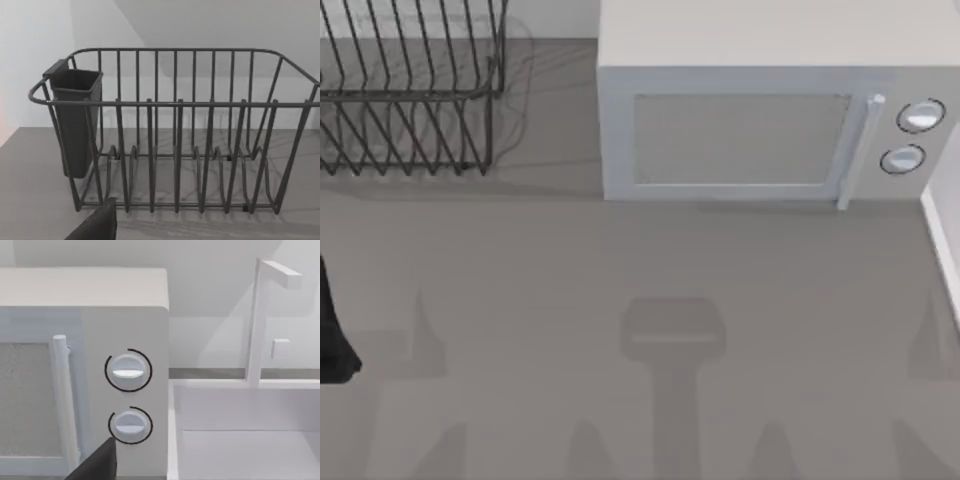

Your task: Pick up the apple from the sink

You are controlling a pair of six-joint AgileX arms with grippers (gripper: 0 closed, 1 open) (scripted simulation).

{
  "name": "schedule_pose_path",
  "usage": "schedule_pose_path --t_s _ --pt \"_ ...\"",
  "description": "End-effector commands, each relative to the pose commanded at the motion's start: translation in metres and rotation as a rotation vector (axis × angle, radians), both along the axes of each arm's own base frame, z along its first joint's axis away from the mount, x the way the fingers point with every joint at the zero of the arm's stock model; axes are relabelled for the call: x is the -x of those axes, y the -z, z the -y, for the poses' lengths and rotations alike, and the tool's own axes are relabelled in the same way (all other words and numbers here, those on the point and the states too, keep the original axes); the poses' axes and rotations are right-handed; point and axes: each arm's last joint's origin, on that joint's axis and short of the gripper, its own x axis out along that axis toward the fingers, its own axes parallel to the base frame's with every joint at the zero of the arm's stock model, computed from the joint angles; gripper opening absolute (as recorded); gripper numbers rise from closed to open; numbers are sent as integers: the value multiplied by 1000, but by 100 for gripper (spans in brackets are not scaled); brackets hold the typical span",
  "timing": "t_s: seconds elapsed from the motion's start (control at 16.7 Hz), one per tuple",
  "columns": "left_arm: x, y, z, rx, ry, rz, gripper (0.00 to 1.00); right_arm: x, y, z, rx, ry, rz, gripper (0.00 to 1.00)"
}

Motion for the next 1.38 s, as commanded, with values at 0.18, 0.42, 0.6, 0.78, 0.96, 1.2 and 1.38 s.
schedule_pose_path --t_s 0.18,0.42,0.6,0.78,0.96,1.2,1.38 --pt "0 0 0 0 0 0 100 0 -1 0 1 1 -6 100" --pt "0 0 0 0 0 0 100 -3 -20 2 21 20 -96 100" --pt "0 0 0 0 0 0 100 -14 -45 5 45 43 -227 100" --pt "0 0 0 0 0 0 100 -37 -73 11 69 65 -401 100" --pt "0 0 0 0 0 0 100 -75 -97 21 89 81 -604 100" --pt "0 0 0 0 0 0 100 -143 -108 44 95 88 -891 100" --pt "0 0 0 0 0 0 100 -195 -97 68 82 81 -1098 100"
